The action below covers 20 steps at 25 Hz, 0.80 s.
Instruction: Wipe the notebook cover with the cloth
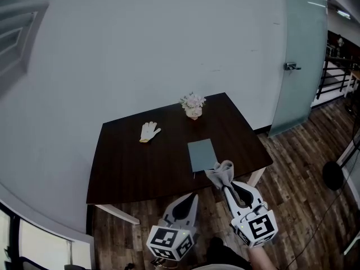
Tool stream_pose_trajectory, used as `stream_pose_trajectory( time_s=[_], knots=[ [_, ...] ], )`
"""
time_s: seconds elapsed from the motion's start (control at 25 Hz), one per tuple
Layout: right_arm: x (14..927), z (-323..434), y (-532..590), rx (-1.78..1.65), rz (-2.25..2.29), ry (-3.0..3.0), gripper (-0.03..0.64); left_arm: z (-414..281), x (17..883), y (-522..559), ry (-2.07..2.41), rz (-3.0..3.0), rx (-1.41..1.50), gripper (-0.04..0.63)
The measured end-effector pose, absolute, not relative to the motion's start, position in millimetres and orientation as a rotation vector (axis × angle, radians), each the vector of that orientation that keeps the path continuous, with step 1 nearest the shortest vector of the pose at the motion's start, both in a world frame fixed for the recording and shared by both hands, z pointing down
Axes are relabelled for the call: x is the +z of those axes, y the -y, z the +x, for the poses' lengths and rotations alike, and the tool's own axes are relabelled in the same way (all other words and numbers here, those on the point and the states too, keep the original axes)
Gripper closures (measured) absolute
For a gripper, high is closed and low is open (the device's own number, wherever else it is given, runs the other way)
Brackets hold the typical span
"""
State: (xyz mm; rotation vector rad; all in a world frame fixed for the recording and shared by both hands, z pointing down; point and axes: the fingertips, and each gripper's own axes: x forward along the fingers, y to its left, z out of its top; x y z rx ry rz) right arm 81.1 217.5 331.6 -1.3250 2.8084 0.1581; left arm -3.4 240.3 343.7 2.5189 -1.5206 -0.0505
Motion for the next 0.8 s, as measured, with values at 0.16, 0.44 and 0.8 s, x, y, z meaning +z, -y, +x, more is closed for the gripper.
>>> stream_pose_trajectory(
  time_s=[0.16,0.44,0.8],
  knots=[
    [332,86,-182,0.161,-1.303,-2.817,0.575,2,344,-206,1.537,2.503,-0.048,0.577],
    [338,88,-130,0.11,-1.259,-2.874,0.574,9,349,-152,1.558,2.473,-0.045,0.577],
    [347,88,-79,0.076,-1.2,-2.919,0.574,14,361,-106,1.573,2.425,-0.037,0.577]
  ],
)
